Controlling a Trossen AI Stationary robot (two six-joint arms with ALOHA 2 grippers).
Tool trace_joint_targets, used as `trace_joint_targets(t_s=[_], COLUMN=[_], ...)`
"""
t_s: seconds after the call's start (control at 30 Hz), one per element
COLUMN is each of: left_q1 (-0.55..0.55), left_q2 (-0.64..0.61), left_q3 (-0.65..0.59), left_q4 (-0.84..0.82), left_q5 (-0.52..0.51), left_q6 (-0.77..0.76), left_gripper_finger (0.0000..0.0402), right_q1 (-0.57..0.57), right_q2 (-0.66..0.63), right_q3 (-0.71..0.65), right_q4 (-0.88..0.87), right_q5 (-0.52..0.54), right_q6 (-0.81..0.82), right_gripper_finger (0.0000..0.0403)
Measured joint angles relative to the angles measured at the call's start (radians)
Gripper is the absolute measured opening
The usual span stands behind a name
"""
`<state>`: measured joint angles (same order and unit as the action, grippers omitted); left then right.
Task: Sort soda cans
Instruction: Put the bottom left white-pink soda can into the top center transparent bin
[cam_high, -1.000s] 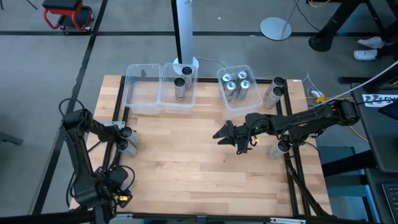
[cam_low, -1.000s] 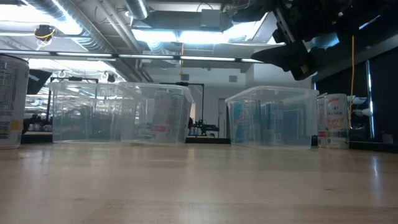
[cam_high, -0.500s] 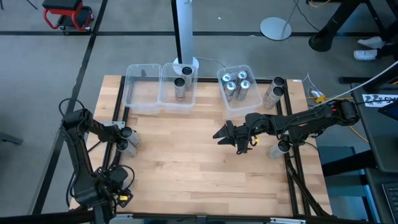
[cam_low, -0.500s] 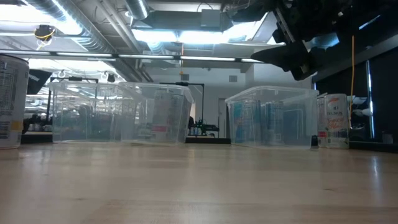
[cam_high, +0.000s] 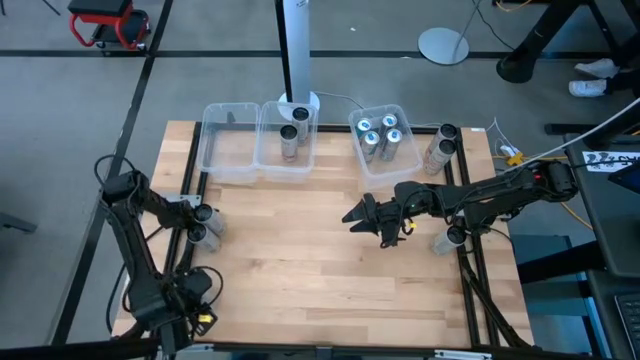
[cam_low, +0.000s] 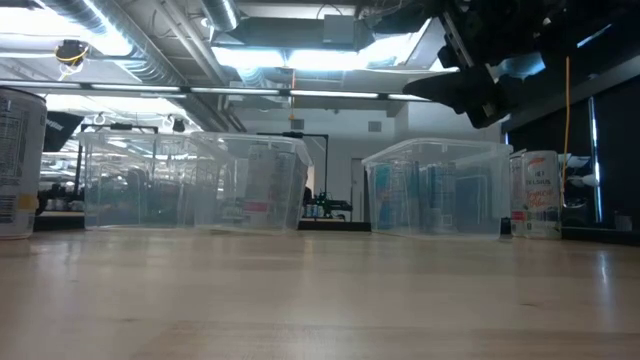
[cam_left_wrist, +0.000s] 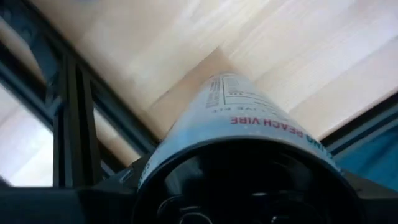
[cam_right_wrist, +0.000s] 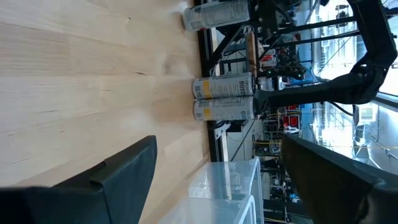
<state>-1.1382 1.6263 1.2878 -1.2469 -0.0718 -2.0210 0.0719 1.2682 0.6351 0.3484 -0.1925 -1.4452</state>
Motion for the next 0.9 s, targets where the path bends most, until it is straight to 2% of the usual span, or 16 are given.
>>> trace_joint_targets(t_s=[0.3, 0.5, 0.7, 0.9], left_q1=[0.139, 0.278, 0.474, 0.691], left_q2=[-0.006, -0.007, -0.015, -0.015], left_q3=[0.11, 0.247, 0.365, 0.43], left_q4=[-0.137, -0.319, -0.318, -0.321], left_q5=[-0.058, -0.164, -0.296, -0.351], left_q6=[0.192, 0.38, 0.657, 0.912], left_gripper_finger=[0.0242, 0.0245, 0.0246, 0.0246], right_q1=[0.0, 0.0, 0.0, 0.001], right_q2=[0.0, 0.0, 0.0, 0.0], right_q3=[0.0, 0.0, 0.0, 0.0], right_q4=[-0.001, -0.002, -0.008, -0.018], right_q5=[0.0, 0.0, 0.0, -0.001], right_q6=[0.003, 0.004, 0.004, 0.027], right_gripper_finger=[0.0342, 0.0342, 0.0342, 0.0342])
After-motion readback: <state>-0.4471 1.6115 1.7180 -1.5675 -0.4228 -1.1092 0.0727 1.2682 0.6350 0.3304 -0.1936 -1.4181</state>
